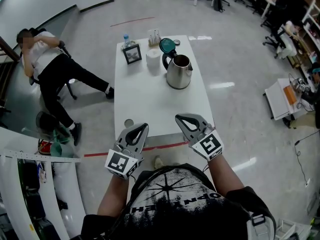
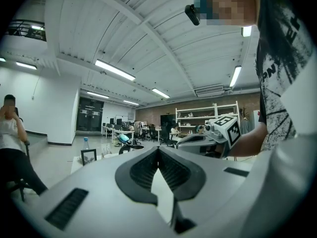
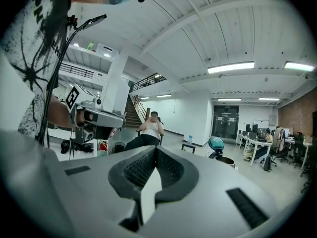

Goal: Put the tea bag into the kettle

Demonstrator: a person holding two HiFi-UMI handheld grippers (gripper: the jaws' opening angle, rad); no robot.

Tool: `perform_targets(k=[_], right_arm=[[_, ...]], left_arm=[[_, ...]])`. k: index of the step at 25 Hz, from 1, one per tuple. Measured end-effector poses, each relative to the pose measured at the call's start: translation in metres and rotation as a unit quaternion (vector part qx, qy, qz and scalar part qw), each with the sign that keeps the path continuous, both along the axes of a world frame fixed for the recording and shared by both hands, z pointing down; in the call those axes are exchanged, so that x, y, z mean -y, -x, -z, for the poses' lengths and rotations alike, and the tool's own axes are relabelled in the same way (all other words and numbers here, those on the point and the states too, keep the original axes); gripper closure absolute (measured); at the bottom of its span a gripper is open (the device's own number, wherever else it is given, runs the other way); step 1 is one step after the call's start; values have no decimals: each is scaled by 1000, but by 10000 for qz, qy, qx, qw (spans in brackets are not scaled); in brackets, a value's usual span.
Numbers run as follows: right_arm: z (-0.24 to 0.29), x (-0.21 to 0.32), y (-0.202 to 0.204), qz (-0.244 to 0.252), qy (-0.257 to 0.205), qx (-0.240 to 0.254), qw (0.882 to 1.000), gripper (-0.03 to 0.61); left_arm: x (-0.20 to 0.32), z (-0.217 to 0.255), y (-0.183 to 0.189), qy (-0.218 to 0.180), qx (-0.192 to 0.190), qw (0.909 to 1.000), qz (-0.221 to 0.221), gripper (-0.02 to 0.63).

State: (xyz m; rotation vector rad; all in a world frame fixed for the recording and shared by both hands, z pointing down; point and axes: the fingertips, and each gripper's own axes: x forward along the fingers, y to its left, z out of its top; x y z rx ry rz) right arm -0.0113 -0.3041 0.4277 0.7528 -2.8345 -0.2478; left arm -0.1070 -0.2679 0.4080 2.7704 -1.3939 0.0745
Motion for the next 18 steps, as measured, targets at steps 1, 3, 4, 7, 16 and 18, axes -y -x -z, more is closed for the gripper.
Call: perform_targets(k=[1,3,4,7,16,18], right_arm=[[0,0,0,10,-2,11,10000,568],[-3,1,-1,17,58,75,10000,569],[-4,1,-2,27,82,90,9999,569],[-4,0,-3,67,57,57,9999,569],[-8,6,-16,-88,159,-59,9998,569],[-5,7,-17,-68,142,-54,9999,568]], left_arm=[[1,-1,0,25,17,10000,25,606],[1,-3,0,65,35,10000,63,606],[1,-4,0,57,21,10000,61,606],[1,-7,-2,35,-11,10000,58,606],[1,-11,-8,54,10,10000,80,606],[2,-12,-8,54,17,10000,82,606]])
